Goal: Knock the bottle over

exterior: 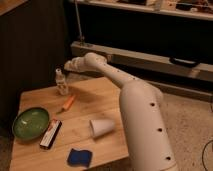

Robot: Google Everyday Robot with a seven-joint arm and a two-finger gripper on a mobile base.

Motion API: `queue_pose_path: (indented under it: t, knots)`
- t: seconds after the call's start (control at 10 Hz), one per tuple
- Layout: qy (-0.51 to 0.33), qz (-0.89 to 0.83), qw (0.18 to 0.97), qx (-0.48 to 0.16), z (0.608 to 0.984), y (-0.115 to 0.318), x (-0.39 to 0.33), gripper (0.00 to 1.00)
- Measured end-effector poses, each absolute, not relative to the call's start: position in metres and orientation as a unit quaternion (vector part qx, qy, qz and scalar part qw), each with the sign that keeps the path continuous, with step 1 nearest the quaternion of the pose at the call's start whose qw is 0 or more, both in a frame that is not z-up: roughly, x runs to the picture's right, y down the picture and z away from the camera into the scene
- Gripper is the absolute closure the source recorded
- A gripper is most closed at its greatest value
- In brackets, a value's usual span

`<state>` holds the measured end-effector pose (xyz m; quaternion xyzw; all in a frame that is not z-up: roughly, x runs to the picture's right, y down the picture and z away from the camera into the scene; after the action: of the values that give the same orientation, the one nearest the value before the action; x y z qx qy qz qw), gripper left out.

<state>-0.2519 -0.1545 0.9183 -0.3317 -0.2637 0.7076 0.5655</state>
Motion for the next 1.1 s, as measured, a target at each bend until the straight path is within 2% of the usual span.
queue_pose_path:
  t: [1.1]
  knots:
    - [-0.271,0.673,0.584,-0.365,0.915,-0.164,-0.284,1.00]
